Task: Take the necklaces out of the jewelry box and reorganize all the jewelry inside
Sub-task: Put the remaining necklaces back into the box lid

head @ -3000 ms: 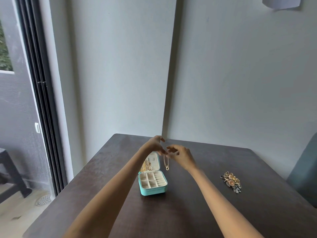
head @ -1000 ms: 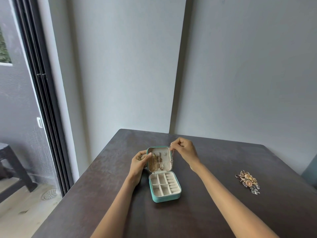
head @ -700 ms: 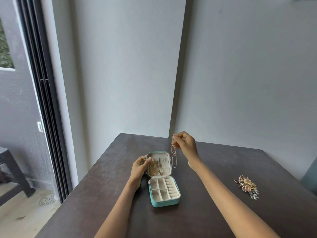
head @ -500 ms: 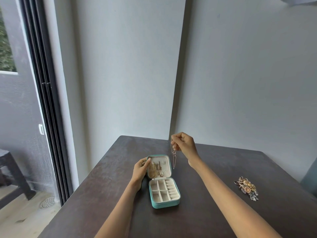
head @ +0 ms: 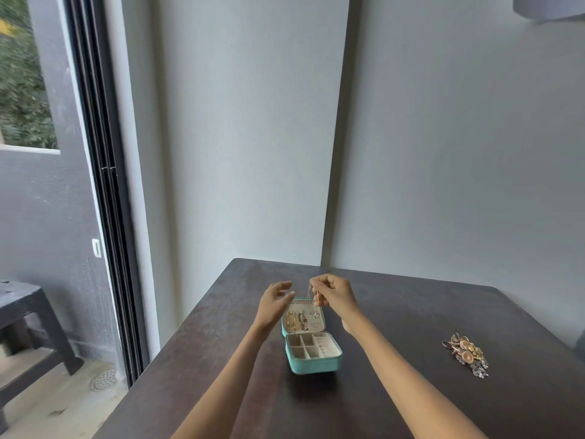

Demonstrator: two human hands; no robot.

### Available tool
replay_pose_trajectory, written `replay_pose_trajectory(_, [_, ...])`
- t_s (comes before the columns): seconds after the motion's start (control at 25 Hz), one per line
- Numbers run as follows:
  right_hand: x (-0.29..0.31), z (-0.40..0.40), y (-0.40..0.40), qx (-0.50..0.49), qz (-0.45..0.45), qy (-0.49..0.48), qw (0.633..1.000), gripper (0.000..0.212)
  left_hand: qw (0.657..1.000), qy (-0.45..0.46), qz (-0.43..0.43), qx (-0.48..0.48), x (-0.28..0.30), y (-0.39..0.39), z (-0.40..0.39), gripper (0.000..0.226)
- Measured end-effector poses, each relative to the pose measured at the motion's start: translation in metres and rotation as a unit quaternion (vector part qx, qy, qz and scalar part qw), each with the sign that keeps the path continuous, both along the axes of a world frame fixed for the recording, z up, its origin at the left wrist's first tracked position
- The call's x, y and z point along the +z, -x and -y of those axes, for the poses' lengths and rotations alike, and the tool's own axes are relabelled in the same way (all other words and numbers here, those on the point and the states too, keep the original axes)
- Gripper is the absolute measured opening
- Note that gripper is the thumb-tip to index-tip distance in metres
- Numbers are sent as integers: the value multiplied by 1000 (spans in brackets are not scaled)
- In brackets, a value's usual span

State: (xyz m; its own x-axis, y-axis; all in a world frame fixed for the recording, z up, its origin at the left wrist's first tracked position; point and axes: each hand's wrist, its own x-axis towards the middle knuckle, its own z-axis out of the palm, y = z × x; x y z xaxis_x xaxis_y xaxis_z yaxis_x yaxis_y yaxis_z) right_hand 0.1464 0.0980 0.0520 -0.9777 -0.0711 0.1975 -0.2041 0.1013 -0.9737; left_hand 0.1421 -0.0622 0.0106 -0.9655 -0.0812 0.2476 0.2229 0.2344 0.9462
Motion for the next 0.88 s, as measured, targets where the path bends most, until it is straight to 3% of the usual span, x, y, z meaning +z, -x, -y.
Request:
replay_pose_trajectory(0.24, [12, 5, -5, -8, -10, 15, 1000, 12, 975, -83, 48, -200, 38, -16, -21, 31])
replay_pose_trajectory(0.36, [23, 1, -9, -9, -1, 80, 997, 12, 956, -113, 88, -257, 45, -20, -27, 27])
replay_pose_trajectory(0.48, [31, -13, -11, -35, 22, 215, 976, 9, 963, -111, 102, -223, 45, -21, -28, 28])
replay_pose_trajectory(0.6, [32, -35, -13, -71, 43, 285, 955, 10, 970, -110, 114, -186, 43, -20, -25, 37])
replay_pose_trajectory(0.76, [20, -62, -18, -78, 75, 300, 948, 10, 972, -172, 77, -139, 47, -17, -28, 44])
replay_pose_trajectory(0.88, [4, -79, -21, -104, 95, 235, 962, 12, 962, -238, 56, -118, 55, -13, -34, 35])
